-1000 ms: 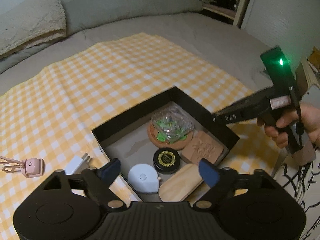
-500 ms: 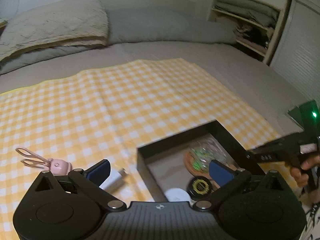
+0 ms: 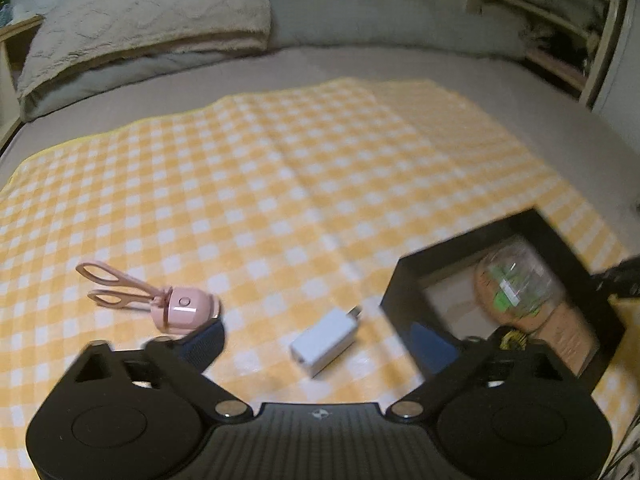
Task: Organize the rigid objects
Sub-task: 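Move the left gripper to the white USB charger and grasp it, then carry the white charger into the black box and release it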
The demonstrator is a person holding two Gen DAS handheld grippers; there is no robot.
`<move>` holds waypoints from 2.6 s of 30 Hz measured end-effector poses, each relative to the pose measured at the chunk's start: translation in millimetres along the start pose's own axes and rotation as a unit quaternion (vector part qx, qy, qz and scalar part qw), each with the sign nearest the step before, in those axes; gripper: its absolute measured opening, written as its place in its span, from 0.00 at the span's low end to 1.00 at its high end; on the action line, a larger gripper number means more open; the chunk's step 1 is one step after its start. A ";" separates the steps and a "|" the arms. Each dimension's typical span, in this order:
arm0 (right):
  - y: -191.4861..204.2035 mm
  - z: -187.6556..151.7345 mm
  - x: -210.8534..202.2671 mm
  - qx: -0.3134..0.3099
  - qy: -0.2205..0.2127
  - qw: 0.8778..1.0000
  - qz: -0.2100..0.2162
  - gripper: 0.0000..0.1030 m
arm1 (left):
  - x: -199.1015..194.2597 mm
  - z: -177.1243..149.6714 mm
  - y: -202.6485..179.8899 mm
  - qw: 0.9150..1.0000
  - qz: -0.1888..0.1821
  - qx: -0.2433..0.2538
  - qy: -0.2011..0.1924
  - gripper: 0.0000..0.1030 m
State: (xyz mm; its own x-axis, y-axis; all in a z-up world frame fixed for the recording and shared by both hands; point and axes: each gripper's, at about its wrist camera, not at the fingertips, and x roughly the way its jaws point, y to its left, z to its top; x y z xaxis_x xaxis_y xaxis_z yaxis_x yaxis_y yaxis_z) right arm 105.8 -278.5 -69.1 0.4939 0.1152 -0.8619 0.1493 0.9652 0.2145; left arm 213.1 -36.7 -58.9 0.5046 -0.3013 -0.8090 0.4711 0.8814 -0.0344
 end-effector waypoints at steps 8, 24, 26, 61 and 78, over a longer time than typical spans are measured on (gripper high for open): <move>0.9 0.0 -0.3 0.000 0.001 1.000 0.001 0.09 | 33.6 -4.8 -10.3 0.996 0.009 0.083 0.043 0.61; 1.8 -0.3 0.6 0.000 0.002 1.000 0.001 0.09 | 56.3 6.3 -15.4 0.991 -0.005 0.120 0.064 0.27; 2.0 -0.6 0.9 -0.001 0.002 1.000 0.000 0.09 | 53.4 5.2 -10.4 0.993 -0.011 0.094 0.068 0.27; 4.9 1.2 3.8 -0.001 0.004 1.000 -0.003 0.09 | 23.3 29.8 -111.8 0.991 -0.105 0.086 0.012 0.25; 0.3 2.6 5.4 -0.002 0.006 1.000 0.000 0.09 | 34.1 24.3 -100.3 0.989 -0.045 0.142 0.024 0.42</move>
State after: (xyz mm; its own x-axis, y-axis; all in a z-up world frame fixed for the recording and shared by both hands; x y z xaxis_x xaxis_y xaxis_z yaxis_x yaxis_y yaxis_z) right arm 110.8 -278.2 -72.5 0.4841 0.1169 -0.8672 0.1469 0.9661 0.2122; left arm 200.6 -144.3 -68.8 0.4198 -0.3503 -0.8373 0.6995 0.7127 0.0526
